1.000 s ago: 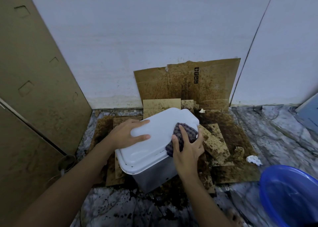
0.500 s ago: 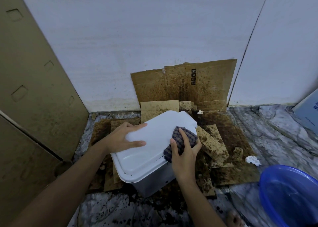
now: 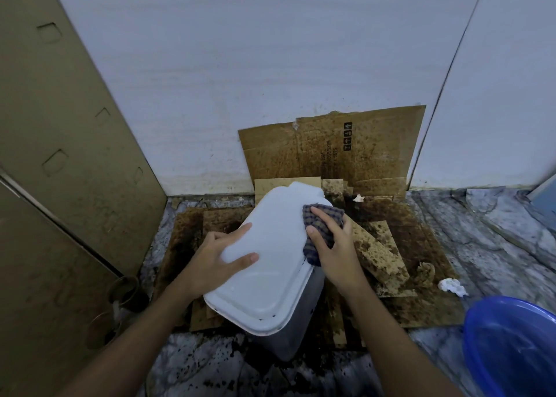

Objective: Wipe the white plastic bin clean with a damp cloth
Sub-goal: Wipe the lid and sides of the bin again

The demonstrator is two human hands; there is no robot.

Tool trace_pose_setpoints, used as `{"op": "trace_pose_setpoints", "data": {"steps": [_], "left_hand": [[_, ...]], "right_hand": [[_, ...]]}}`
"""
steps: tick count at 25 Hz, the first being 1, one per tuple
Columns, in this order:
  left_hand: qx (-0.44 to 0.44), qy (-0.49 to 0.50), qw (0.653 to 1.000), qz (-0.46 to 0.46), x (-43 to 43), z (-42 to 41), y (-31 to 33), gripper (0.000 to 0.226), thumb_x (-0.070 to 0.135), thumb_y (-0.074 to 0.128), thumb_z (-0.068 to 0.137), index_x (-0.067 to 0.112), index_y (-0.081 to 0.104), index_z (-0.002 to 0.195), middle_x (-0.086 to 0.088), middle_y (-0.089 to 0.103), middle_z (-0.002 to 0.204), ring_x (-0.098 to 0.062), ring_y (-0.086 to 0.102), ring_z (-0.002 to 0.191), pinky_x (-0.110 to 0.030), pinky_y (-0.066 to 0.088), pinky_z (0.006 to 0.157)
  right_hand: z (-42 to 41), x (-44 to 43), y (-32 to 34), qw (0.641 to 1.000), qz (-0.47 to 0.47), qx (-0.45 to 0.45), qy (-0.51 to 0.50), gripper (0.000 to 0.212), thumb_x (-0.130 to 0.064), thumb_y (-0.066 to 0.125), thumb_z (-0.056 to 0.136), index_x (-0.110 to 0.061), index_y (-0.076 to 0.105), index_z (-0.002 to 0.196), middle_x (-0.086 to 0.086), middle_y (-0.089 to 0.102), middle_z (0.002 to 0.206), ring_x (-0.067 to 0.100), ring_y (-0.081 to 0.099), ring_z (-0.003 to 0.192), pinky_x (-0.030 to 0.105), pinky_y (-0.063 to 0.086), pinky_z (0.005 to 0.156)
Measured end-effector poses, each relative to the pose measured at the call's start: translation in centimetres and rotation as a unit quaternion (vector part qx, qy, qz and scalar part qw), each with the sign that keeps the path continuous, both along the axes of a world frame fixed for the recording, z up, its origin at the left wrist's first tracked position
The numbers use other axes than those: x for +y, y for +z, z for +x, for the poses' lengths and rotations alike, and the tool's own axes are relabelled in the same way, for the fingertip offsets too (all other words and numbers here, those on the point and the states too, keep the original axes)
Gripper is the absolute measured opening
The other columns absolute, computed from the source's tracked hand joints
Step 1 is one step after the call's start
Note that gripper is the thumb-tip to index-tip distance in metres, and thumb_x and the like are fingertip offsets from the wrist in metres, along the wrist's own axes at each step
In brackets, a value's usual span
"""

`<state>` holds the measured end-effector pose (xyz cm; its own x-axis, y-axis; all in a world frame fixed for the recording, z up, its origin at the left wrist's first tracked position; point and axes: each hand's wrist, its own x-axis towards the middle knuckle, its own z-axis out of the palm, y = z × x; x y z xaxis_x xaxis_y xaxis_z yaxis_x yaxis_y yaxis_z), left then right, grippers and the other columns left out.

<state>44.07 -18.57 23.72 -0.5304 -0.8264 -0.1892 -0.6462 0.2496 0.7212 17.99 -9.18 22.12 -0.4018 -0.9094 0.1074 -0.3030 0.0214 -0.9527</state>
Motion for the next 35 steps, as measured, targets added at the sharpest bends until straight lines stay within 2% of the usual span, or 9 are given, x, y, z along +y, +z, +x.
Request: {"op": "trace_pose_setpoints", "data": {"steps": [4,8,12,18,20,26,29,33,35], "left_hand": [[0.043,0.105,0.993,-0.012,4.2,-1.8,-0.3,0.093,0.091,0.058,0.063,0.059,0.033,0.147,0.010,0.034,0.120,-0.008,0.042,0.115,-0.030,0.045,0.101],[0.047,0.169,0.984,-0.024,7.3,-4.4,-0.3,0.090,0.080,0.058,0.069,0.056,0.024,0.150,0.007,0.026,0.116,-0.014,0.043,0.109,-0.028,0.044,0.094],[0.038,0.190,0.981,-0.005,8.2,-4.5,-1.4,0.097,0.085,0.057,0.071,0.053,0.020,0.154,0.005,0.024,0.118,-0.016,0.044,0.109,-0.030,0.045,0.096],[0.017,0.186,0.982,0.013,6.9,-3.2,-1.8,0.085,0.070,0.057,0.082,0.052,0.017,0.155,0.002,0.026,0.127,-0.016,0.044,0.110,-0.031,0.044,0.095],[0.005,0.190,0.982,0.021,6.3,-2.6,-2.0,0.083,0.070,0.056,0.084,0.053,0.016,0.155,0.001,0.026,0.132,-0.018,0.044,0.112,-0.035,0.046,0.097],[-0.049,0.157,0.984,-0.065,5.0,-3.2,-0.9,0.075,0.075,0.048,0.087,0.056,0.019,0.154,0.021,0.001,0.164,-0.023,0.010,0.151,-0.054,0.029,0.118],[-0.099,0.128,0.984,-0.080,4.8,-5.0,-0.3,0.069,0.080,0.030,0.088,0.062,0.009,0.152,0.024,-0.006,0.166,-0.022,-0.004,0.155,-0.057,0.017,0.121],[-0.152,0.125,0.974,-0.116,5.5,-5.9,-1.4,0.061,0.075,0.013,0.093,0.063,-0.003,0.151,0.025,-0.010,0.166,-0.023,-0.014,0.155,-0.061,0.011,0.122],[-0.152,0.124,0.973,-0.120,5.5,-5.7,-1.7,0.059,0.073,0.013,0.095,0.063,-0.006,0.151,0.025,-0.012,0.166,-0.022,-0.017,0.155,-0.062,0.011,0.121]], "right_hand": [[-2.0,-2.0,1.5,0.997,-0.012,-0.015,0.069,0.041,-0.033,0.059,0.098,-0.027,0.058,0.139,-0.004,0.031,0.144,0.014,0.042,0.132,0.019,0.047,0.103],[-2.9,-3.8,2.5,0.993,0.006,-0.038,0.108,0.035,-0.024,0.059,0.100,-0.023,0.062,0.135,0.000,0.034,0.141,0.013,0.044,0.129,-0.002,0.041,0.085],[-2.7,-5.0,1.5,0.989,0.022,-0.024,0.141,0.035,-0.031,0.060,0.099,-0.030,0.062,0.134,-0.002,0.035,0.140,0.015,0.042,0.134,0.022,0.039,0.111],[-0.8,-5.6,0.2,0.993,0.024,0.013,0.118,0.036,-0.036,0.055,0.102,-0.032,0.058,0.138,-0.002,0.029,0.142,0.017,0.036,0.135,0.024,0.033,0.112],[0.1,-6.1,-0.3,0.994,0.028,0.040,0.099,0.037,-0.043,0.053,0.102,-0.038,0.056,0.138,-0.001,0.026,0.146,0.024,0.033,0.139,0.035,0.032,0.118],[2.1,-6.8,-0.1,0.994,0.027,0.049,0.099,0.038,-0.045,0.049,0.103,-0.037,0.053,0.140,0.002,0.021,0.152,0.031,0.028,0.142,0.050,0.030,0.120],[2.7,-6.4,0.4,0.990,0.050,0.056,0.117,0.048,-0.047,0.040,0.106,-0.039,0.036,0.153,0.000,0.006,0.162,0.029,0.015,0.149,0.049,0.023,0.123],[3.2,-5.2,0.3,0.985,0.113,0.026,0.131,0.065,-0.059,0.028,0.103,-0.050,-0.012,0.154,-0.002,-0.022,0.167,0.032,0.008,0.154,0.051,0.029,0.117],[3.9,-4.3,0.0,0.983,0.135,0.023,0.124,0.069,-0.061,0.025,0.102,-0.047,-0.018,0.154,-0.002,-0.030,0.165,0.033,-0.003,0.155,0.054,0.022,0.119]]}}
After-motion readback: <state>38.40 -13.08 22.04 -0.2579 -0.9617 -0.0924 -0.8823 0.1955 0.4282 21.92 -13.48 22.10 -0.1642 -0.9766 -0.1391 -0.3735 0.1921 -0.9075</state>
